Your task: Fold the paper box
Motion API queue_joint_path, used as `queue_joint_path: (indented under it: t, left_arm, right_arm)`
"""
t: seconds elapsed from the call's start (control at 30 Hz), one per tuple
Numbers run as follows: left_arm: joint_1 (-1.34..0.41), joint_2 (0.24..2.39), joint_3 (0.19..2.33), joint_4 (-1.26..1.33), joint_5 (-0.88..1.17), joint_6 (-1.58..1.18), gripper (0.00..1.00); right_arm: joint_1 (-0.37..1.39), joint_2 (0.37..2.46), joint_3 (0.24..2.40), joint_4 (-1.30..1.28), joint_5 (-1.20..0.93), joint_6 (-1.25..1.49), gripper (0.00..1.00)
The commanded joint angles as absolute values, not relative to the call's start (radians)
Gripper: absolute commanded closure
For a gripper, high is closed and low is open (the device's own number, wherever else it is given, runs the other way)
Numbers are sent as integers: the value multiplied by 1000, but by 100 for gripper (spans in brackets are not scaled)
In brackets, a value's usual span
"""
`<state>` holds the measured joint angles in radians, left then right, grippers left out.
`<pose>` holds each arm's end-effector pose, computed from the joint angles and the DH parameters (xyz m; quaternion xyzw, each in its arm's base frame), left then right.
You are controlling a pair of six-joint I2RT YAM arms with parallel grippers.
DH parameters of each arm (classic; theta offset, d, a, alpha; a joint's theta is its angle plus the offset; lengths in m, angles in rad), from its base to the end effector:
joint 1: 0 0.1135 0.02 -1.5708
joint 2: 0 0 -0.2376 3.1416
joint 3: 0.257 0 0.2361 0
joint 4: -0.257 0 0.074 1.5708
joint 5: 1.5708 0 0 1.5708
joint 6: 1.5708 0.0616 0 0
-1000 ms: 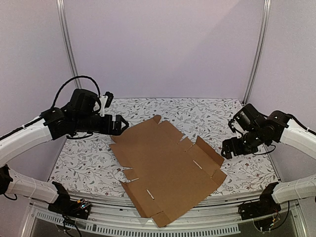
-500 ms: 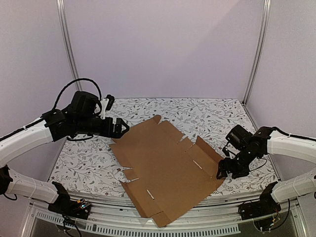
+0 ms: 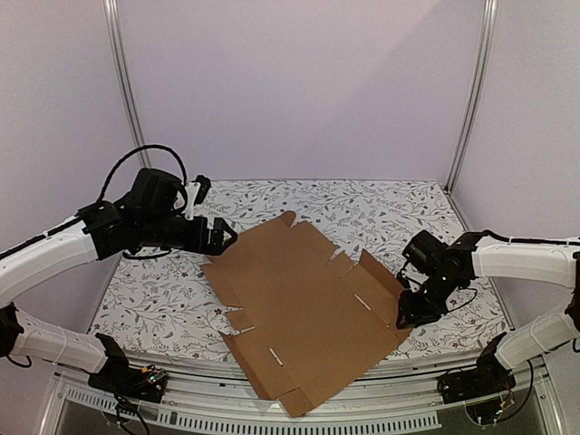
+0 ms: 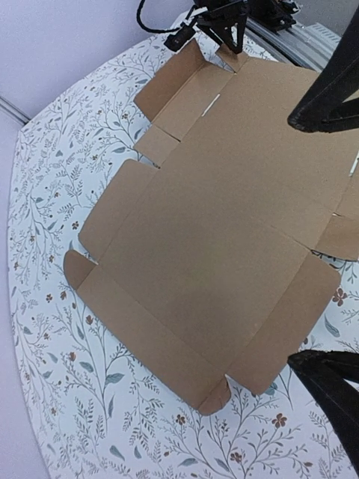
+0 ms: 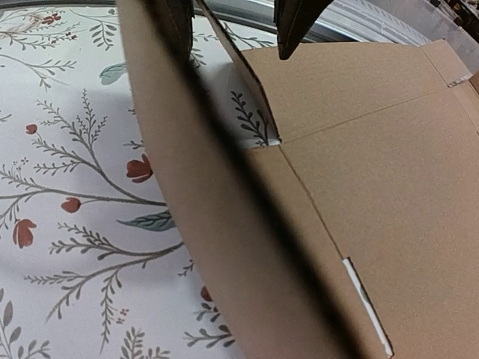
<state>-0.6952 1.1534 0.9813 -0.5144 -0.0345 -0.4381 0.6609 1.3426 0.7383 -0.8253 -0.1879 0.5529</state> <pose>0.2039 -0.1673 0.2648 0.1085 0.8972 -0.2165 0.3693 0.1565 0.1363 0.1314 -0.0602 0.9913 0.1169 0.0043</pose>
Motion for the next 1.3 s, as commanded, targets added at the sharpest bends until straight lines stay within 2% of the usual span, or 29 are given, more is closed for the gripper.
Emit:
queue_joint_path:
  t: [0.0, 0.13, 0.23, 0.27, 0.47, 0.7, 0.9, 1.17, 1.27]
  left_arm:
    - [-687, 1157, 980, -531, -38, -429, 0]
    - [-688, 1168, 989, -534, -41, -426, 0]
    - [-687, 1172, 998, -539, -41, -427, 0]
    - [-688, 1170, 1000, -541, -40, -427, 0]
    - [-688, 1147, 1023, -578, -50, -423, 0]
    - [-687, 1093, 1062, -659, -99, -401, 0]
    - [-687, 1035, 1087, -722, -139, -380, 0]
    - [-686, 1011, 1094, -733, -141, -357, 0]
    - [-686, 1011, 1093, -735, -138, -352, 0]
  right_arm:
    - [667, 1335, 777, -840, -189, 501, 69]
    - [666, 1309, 792, -868, -153, 474, 81]
    - [667, 1301, 812, -871, -153, 467, 98]
    - [668, 1305, 822, -872, -152, 460, 100]
    - [693, 1313, 924, -873, -119, 395, 100]
    - [748, 1405, 1139, -921, -86, 206, 100]
    - [786, 1519, 1318, -992, -92, -54, 100]
    - [788, 1648, 1451, -1032, -69, -452, 100]
    - [772, 1711, 1521, -1031, -7, -542, 100]
